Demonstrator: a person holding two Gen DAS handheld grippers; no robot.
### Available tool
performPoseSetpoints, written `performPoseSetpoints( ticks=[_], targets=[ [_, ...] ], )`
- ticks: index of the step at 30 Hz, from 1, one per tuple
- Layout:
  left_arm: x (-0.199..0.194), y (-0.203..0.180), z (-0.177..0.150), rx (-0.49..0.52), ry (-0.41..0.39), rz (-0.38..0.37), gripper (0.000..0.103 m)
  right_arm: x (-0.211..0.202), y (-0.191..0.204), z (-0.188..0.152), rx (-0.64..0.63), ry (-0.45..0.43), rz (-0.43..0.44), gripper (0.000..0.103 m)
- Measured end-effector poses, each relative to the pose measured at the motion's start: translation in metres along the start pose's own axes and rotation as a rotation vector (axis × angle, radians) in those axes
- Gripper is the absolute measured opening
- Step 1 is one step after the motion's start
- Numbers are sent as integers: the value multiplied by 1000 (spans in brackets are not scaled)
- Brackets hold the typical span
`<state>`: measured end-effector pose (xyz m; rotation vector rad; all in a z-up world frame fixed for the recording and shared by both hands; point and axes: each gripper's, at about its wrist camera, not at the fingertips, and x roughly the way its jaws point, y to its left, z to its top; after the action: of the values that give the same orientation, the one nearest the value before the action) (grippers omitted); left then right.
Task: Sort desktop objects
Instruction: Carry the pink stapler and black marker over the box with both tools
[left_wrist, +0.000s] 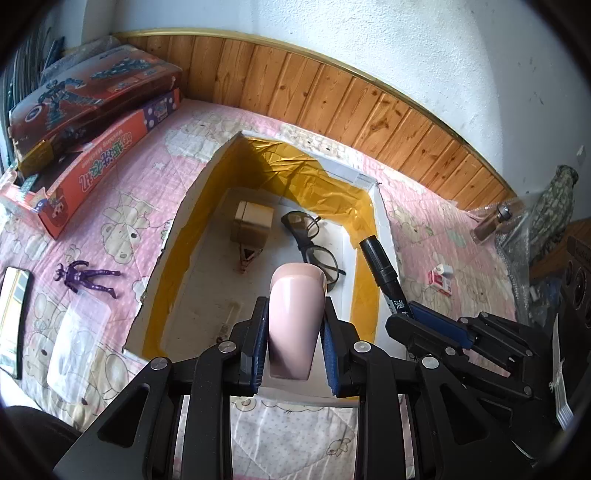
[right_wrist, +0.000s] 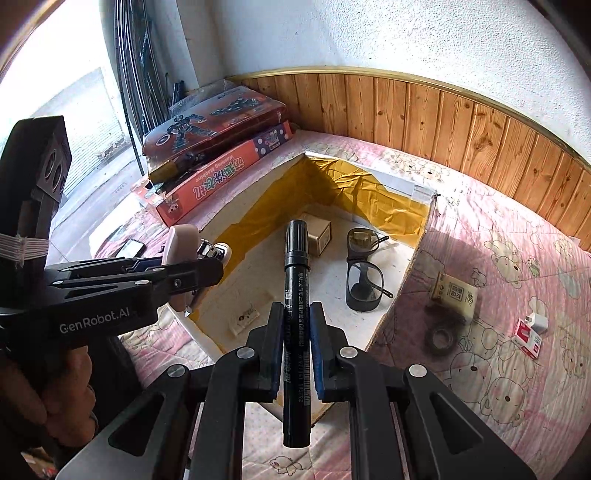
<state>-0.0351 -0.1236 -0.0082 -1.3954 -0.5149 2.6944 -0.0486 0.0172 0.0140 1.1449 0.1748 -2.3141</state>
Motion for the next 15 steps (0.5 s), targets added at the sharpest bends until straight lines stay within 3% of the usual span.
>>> performPoseSetpoints(
  ticks=[15],
  targets=[
    [50, 7, 6, -2, 149, 38, 27, 36, 1, 15, -39, 58, -8, 15]
  ],
)
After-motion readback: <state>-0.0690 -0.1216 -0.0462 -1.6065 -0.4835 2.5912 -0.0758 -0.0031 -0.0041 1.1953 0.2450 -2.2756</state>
